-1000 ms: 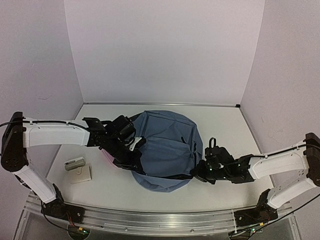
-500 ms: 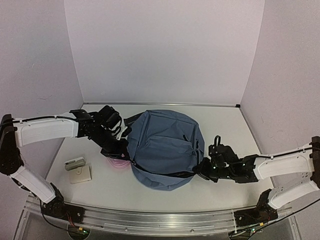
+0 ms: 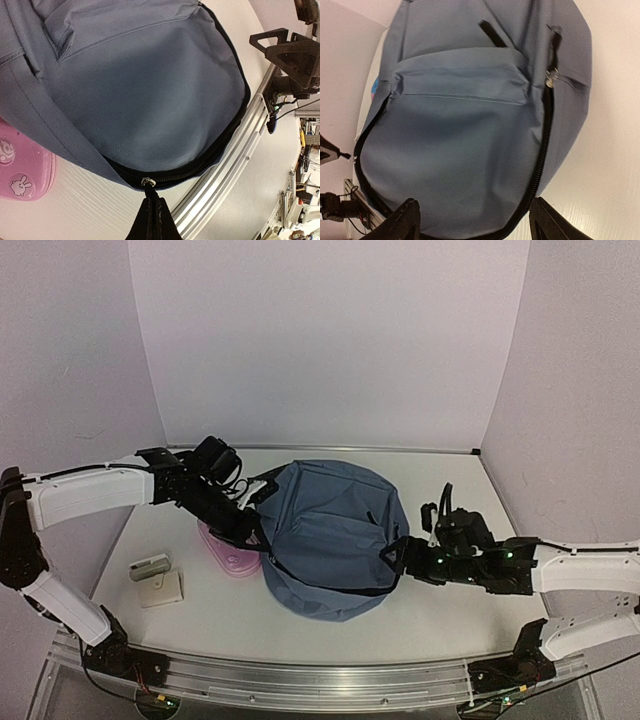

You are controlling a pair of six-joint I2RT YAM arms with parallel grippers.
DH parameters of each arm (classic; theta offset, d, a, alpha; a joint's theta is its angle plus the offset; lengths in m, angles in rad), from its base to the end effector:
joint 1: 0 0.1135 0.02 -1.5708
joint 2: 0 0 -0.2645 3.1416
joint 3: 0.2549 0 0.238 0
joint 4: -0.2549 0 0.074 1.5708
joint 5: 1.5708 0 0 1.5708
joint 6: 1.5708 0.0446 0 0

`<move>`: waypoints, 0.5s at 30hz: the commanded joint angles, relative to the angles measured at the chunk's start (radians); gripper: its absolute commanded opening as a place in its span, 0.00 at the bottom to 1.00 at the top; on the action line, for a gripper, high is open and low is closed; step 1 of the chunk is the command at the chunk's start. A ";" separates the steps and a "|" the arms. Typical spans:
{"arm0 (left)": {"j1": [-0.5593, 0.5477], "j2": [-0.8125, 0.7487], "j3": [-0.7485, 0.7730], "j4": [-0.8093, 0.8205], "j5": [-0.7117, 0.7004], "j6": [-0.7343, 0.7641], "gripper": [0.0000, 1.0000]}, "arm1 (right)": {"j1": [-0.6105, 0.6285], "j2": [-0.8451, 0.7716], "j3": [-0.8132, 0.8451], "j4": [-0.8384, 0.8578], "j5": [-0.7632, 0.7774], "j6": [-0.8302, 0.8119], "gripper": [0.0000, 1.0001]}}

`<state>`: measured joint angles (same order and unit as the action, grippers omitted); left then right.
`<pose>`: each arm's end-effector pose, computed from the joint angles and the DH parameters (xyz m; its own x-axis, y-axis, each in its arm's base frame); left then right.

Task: Pack the student bag
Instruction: Unzip the student bag at the center of the board.

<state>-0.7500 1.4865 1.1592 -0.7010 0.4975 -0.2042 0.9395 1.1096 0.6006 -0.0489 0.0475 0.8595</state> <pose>0.2003 -0.2157 0.2629 -0.7716 0.4753 -0.4227 0.6360 0.5835 -0.5049 0.1394 0.1870 0.2278 -0.7968 0.1922 -0.5729 -0.2742 0.7298 0.6262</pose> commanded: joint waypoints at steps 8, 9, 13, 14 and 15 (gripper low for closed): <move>0.060 0.007 0.005 0.179 0.249 0.087 0.00 | 0.215 0.213 0.316 -0.038 0.003 -0.253 0.61; 0.064 0.009 0.006 0.177 0.262 0.090 0.00 | 0.235 0.273 0.340 -0.038 0.010 -0.256 0.60; 0.075 0.014 0.020 0.146 0.304 0.108 0.00 | 0.252 0.416 0.430 -0.027 -0.002 -0.267 0.56; 0.076 0.015 0.020 0.142 0.311 0.111 0.00 | 0.254 0.443 0.447 -0.019 -0.007 -0.275 0.55; 0.078 0.017 0.020 0.140 0.315 0.116 0.00 | 0.255 0.466 0.459 -0.013 -0.013 -0.281 0.55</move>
<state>-0.6836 1.4956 1.1625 -0.5938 0.7282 -0.1254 1.1907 1.5012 0.9828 -0.0685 0.0327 0.6253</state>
